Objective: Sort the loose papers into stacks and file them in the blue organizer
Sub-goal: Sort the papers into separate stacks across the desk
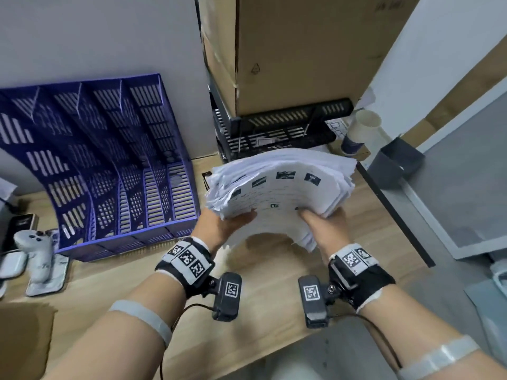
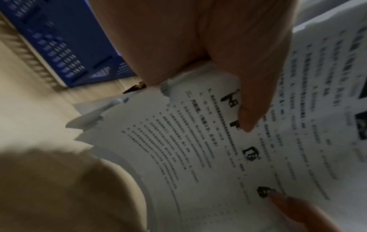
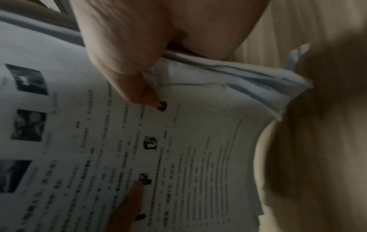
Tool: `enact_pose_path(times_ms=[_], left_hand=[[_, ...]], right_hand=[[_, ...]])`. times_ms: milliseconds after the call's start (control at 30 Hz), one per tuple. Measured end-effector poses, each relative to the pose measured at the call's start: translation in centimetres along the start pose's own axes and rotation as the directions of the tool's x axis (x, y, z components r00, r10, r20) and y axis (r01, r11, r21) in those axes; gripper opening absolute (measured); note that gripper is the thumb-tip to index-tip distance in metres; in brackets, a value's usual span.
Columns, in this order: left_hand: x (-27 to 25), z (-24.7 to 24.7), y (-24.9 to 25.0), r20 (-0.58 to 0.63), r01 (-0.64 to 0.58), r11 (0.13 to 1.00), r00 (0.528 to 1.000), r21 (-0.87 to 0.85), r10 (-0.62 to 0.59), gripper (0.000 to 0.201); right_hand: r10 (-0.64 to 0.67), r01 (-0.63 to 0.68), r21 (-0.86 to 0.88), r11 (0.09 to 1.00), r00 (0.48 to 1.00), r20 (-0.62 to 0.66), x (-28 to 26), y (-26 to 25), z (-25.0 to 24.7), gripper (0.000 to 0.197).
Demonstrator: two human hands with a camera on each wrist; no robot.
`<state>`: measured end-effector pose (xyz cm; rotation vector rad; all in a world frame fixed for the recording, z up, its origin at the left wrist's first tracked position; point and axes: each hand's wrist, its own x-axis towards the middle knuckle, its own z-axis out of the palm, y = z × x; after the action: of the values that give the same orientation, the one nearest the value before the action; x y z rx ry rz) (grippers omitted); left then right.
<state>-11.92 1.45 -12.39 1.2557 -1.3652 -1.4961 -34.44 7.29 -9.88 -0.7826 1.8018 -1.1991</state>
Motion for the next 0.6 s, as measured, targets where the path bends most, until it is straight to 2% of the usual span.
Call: enact_pose_path(times_ms=[100, 133, 167, 233, 300, 367, 467, 600], left_hand=[[-1.6, -0.1, -2.0, 0.052, 0.114, 0.99, 0.992, 0.081, -0.119, 0.053], [-2.0, 0.1, -2.4, 0.033, 0.134, 0.984, 0.99, 0.114, -0.138, 0.046], [-2.2, 0.2, -2.5, -0.003, 0.142, 0.981, 0.99, 0.13, -0.143, 0.035], [-2.5, 0.1, -2.3, -0.08, 0.165, 0.977, 0.985, 0.136, -0.155, 0.019], [-3.0, -0.5, -2.0, -0.079, 0.182, 0.965, 0.982, 0.188, -0.17, 0.025], [-4.0, -1.7, -2.3, -0.025, 0.235, 0.954, 0.972, 0.188, -0.234, 0.031], [-6.1, -3.7, -4.2, 0.011, 0.374, 0.876, 0.918, 0.305, -0.396, 0.03], [-9.7, -6.2, -7.0, -0.015, 0.499, 0.774, 0.844, 0.389, -0.536, 0.029]], right_hand=[[0.128, -0.115, -0.121, 0.986, 0.986, 0.109, -2.2, 2.4, 0.6, 0.024], [0.149, -0.128, -0.163, 0.978, 0.981, 0.12, -2.5, 3.3, 0.6, 0.018], [0.153, -0.131, -0.185, 0.974, 0.982, 0.108, -2.9, 3.6, 0.6, 0.014], [0.127, -0.115, -0.192, 0.975, 0.991, 0.048, -3.1, 3.6, 0.4, 0.016], [0.065, -0.049, -0.253, 0.966, 0.996, 0.056, -3.2, 3.2, 0.0, 0.025], [0.054, 0.01, -0.367, 0.93, 0.985, 0.162, -3.2, 3.3, 0.0, 0.03], [0.218, -0.013, -0.495, 0.869, 0.907, 0.359, -3.7, 5.2, 1.2, 0.042], [0.351, 0.01, -0.626, 0.78, 0.821, 0.45, -4.8, 8.2, 4.3, 0.048]])
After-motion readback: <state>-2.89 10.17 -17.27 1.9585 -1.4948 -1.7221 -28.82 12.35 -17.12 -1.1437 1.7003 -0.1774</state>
